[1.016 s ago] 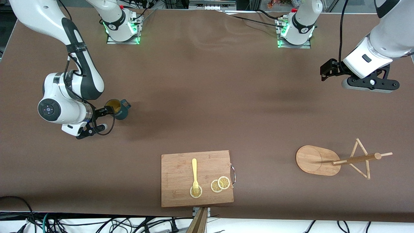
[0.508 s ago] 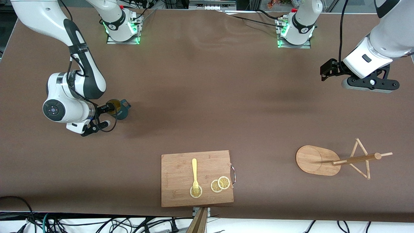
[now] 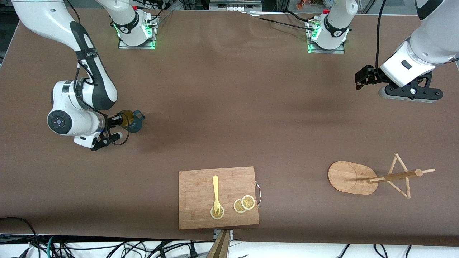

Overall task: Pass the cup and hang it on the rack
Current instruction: 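Lower the right gripper and grasp the teal mug rim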

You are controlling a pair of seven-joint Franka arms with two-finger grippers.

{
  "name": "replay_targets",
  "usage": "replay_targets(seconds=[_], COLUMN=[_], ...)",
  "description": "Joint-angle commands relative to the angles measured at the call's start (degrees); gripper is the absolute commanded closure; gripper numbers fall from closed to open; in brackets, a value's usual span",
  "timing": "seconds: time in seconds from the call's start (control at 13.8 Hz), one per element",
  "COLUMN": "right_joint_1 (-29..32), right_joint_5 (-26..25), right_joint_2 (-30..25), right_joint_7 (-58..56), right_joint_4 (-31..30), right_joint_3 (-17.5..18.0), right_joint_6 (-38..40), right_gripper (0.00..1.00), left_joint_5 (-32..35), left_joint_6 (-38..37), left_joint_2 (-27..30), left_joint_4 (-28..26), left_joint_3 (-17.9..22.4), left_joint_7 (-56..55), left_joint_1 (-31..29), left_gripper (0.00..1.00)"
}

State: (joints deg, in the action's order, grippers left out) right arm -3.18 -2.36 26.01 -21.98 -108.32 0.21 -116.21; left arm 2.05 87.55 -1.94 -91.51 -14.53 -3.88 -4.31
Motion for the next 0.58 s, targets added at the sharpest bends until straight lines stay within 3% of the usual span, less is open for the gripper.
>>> replay_targets(seconds=[0.0, 0.22, 0.51], right_joint_1=[-0.2, -1.4, -10.1], right_joint_5=[2.8, 7.8, 8.5], right_joint_2=[-0.9, -0.8, 0.0], right_joint_7=[-0.6, 1.0, 21.2], right_joint_4=[1.2, 4.3, 9.2], right_joint_3=[0.2, 0.2, 0.2], right_joint_6=[1.1, 1.1, 1.2], right_gripper=[1.00, 1.00, 1.00], left_joint_5=[0.4, 0.4, 0.4], left_joint_6=[-1.1, -1.1, -1.0], left_joint_2=[-0.4, -0.4, -0.4], left_joint_4=[1.7, 1.6, 1.7], left_joint_3=[-0.3, -0.3, -0.3], left_joint_7=[-0.2, -0.2, -0.2], left_joint_1=[0.0, 0.0, 0.0], left_gripper=[0.00, 0.00, 0.00])
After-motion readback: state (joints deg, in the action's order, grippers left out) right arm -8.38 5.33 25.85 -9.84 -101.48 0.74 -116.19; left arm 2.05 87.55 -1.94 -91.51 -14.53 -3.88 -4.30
